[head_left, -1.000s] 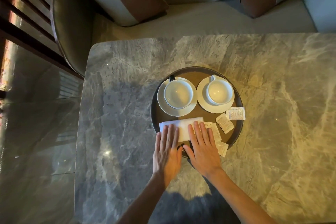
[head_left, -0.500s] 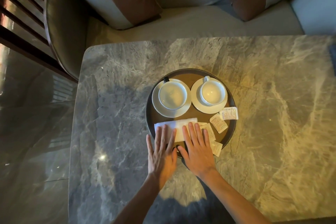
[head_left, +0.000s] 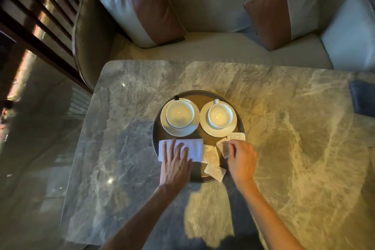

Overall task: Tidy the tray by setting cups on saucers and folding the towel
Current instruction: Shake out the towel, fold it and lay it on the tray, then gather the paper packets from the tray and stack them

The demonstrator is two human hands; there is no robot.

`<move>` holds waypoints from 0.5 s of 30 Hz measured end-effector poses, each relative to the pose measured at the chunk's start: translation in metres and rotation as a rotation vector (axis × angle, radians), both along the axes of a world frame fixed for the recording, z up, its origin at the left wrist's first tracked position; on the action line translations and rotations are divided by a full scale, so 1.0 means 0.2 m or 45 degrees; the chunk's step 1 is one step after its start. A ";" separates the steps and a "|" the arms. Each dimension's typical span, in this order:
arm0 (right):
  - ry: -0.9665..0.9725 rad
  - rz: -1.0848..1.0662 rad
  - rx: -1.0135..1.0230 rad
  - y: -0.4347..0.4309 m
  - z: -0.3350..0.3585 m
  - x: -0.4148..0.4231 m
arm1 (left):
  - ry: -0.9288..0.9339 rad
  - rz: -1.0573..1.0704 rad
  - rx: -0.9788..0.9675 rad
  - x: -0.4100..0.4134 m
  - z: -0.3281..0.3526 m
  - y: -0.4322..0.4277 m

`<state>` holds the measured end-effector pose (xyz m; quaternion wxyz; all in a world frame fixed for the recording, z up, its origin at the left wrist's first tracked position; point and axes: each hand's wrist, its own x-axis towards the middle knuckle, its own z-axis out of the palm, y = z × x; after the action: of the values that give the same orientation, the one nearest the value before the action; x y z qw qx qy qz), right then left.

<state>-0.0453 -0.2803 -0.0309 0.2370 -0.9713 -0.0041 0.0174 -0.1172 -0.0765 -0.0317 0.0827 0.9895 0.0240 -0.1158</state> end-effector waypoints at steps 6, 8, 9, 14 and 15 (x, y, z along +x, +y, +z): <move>0.346 0.088 -0.080 -0.15 0.02 0.18 | 0.265 -0.323 0.071 0.19 0.01 -0.28; 0.372 0.116 -0.107 -0.12 0.00 0.21 | 0.279 -0.351 0.211 0.22 -0.01 -0.35; 0.382 0.100 -0.093 -0.11 0.00 0.21 | 0.284 -0.343 0.248 0.23 -0.02 -0.38; 0.258 0.217 -0.282 -0.09 -0.08 0.15 | 0.335 -0.281 0.239 0.30 -0.04 -0.47; 0.235 0.220 -0.327 -0.09 -0.09 0.14 | 0.343 -0.281 0.249 0.31 -0.03 -0.47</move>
<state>-0.0173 -0.2973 -0.0486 0.1080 -0.9839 -0.0636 0.1270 -0.0554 -0.1711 -0.0383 -0.0311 0.9650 -0.0628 -0.2526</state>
